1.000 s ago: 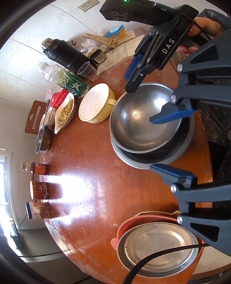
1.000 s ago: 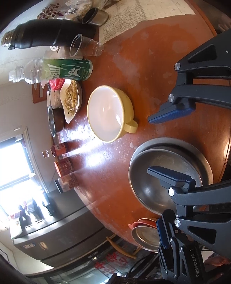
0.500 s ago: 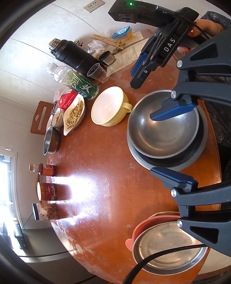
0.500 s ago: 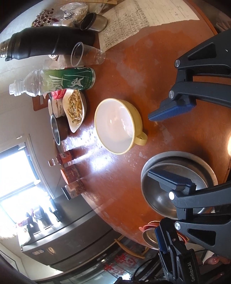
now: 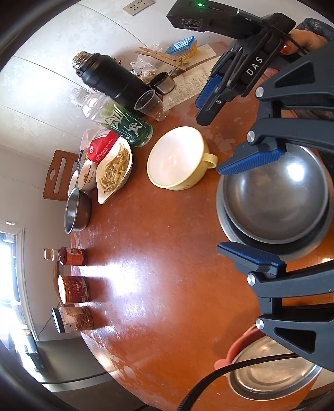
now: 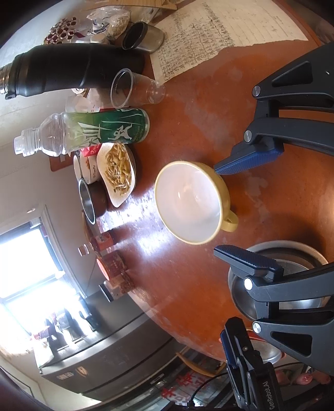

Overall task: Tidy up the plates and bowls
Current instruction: 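Move the left gripper to the yellow handled bowl and grasp its rim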

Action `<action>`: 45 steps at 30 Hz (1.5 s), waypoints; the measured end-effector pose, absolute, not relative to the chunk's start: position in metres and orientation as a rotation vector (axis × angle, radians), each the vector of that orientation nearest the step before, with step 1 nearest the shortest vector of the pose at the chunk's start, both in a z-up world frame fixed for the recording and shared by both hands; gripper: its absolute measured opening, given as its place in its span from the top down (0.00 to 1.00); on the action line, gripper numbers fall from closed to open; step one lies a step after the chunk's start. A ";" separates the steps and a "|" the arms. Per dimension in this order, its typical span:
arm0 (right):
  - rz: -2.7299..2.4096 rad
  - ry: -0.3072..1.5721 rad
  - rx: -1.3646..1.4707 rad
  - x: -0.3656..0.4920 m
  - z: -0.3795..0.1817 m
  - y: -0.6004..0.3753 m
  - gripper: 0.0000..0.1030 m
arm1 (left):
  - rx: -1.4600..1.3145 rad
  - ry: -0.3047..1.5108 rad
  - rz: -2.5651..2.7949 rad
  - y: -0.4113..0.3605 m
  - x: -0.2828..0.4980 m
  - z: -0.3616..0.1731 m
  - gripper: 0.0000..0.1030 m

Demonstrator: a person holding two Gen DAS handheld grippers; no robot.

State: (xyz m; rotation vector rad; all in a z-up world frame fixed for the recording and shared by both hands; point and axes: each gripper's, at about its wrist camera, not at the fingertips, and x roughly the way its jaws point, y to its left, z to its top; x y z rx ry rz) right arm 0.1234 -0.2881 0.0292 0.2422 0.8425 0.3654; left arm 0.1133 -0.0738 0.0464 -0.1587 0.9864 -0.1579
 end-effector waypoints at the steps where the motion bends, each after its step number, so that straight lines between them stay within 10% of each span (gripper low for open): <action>1: 0.359 0.844 0.242 0.126 0.028 -0.289 0.43 | -0.157 0.991 -0.159 -0.075 0.118 0.046 0.47; 45: 0.319 0.924 0.243 0.192 -0.011 -0.292 0.51 | -0.062 1.172 -0.219 -0.117 0.224 -0.006 0.47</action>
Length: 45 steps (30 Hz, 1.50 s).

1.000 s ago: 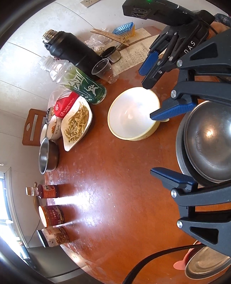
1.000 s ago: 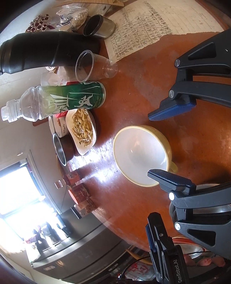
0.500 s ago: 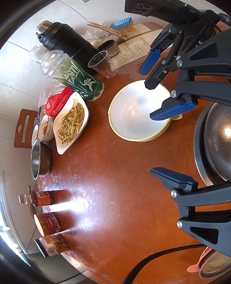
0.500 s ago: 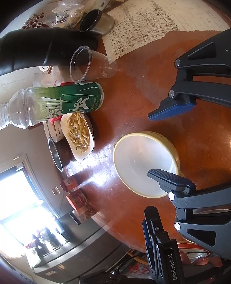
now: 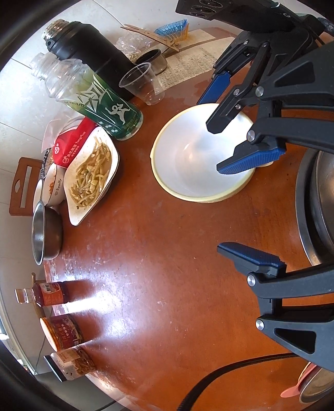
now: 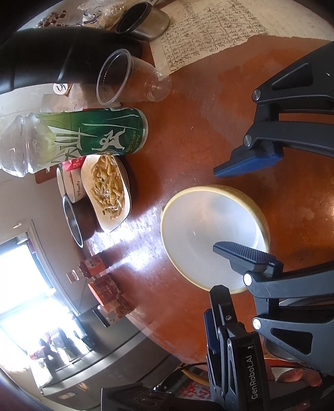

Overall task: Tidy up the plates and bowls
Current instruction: 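Move the left gripper to the yellow handled bowl and grasp its rim, then lift the yellow bowl with the left gripper over the steel basin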

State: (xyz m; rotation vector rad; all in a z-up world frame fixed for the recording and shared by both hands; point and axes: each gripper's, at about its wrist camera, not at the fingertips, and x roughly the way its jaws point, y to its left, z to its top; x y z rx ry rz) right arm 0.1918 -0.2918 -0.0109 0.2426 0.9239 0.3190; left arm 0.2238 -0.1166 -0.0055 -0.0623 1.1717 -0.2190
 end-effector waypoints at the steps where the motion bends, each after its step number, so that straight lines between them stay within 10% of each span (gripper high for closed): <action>1: 0.318 0.926 0.246 0.193 -0.012 -0.292 0.55 | -0.061 1.175 -0.220 -0.117 0.225 -0.007 0.47; 11: 0.303 0.933 0.251 0.198 -0.017 -0.293 0.69 | -0.066 1.222 -0.232 -0.124 0.231 -0.021 0.47; 19: 0.310 0.934 0.247 0.197 -0.015 -0.290 0.71 | -0.097 1.248 -0.300 -0.135 0.231 -0.031 0.63; 45: 0.378 0.790 0.183 0.167 0.040 -0.256 0.73 | -0.125 1.047 -0.283 -0.093 0.178 0.040 0.64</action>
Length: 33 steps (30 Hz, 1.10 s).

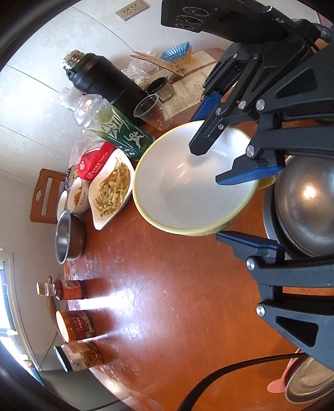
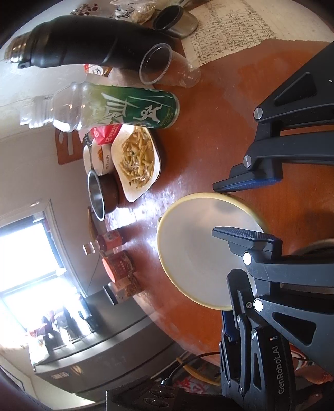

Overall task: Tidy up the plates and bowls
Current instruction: 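Lift the yellow bowl with the left gripper over the steel basin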

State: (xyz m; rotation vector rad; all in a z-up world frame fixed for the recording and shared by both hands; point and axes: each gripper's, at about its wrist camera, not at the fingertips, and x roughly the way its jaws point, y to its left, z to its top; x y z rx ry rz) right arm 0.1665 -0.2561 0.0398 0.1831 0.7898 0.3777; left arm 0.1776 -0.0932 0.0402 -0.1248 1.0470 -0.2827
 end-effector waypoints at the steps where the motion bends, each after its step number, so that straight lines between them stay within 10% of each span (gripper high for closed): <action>1: 0.382 0.785 0.179 0.164 0.042 -0.254 0.73 | -0.124 1.038 -0.279 -0.091 0.174 0.043 0.64; 33: 0.454 0.688 0.084 0.079 0.075 -0.215 0.73 | -0.129 0.923 -0.235 -0.055 0.074 0.070 0.64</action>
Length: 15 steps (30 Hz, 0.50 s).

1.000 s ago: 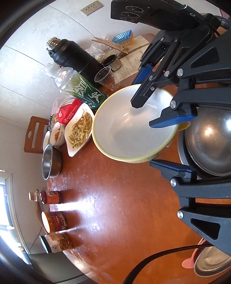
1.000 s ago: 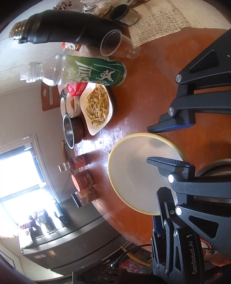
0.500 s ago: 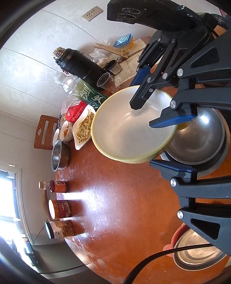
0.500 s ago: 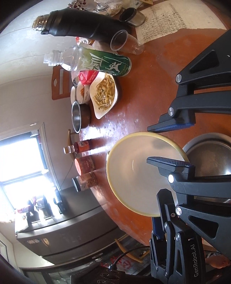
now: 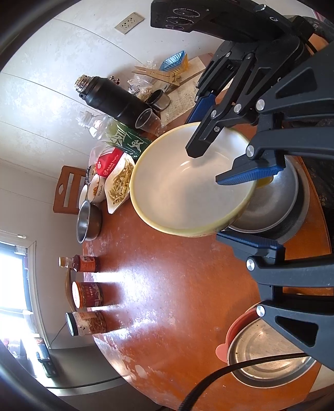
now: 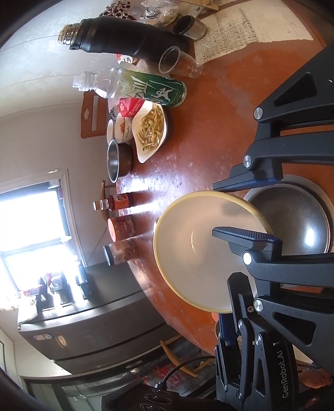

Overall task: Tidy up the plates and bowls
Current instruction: 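Lift the yellow bowl with the left gripper over the steel basin, then lower the yellow bowl into the steel basin with the left gripper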

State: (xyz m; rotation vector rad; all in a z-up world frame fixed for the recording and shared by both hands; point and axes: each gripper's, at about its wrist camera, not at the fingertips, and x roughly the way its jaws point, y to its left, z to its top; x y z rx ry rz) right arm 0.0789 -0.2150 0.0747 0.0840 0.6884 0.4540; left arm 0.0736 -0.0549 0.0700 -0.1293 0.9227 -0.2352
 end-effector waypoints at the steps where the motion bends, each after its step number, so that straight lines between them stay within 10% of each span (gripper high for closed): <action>1: 0.454 0.684 0.079 0.077 0.076 -0.215 0.73 | -0.128 0.918 -0.235 -0.055 0.072 0.071 0.64; 15: 0.446 0.680 0.067 0.066 0.071 -0.220 0.73 | -0.101 0.911 -0.240 -0.064 0.059 0.063 0.64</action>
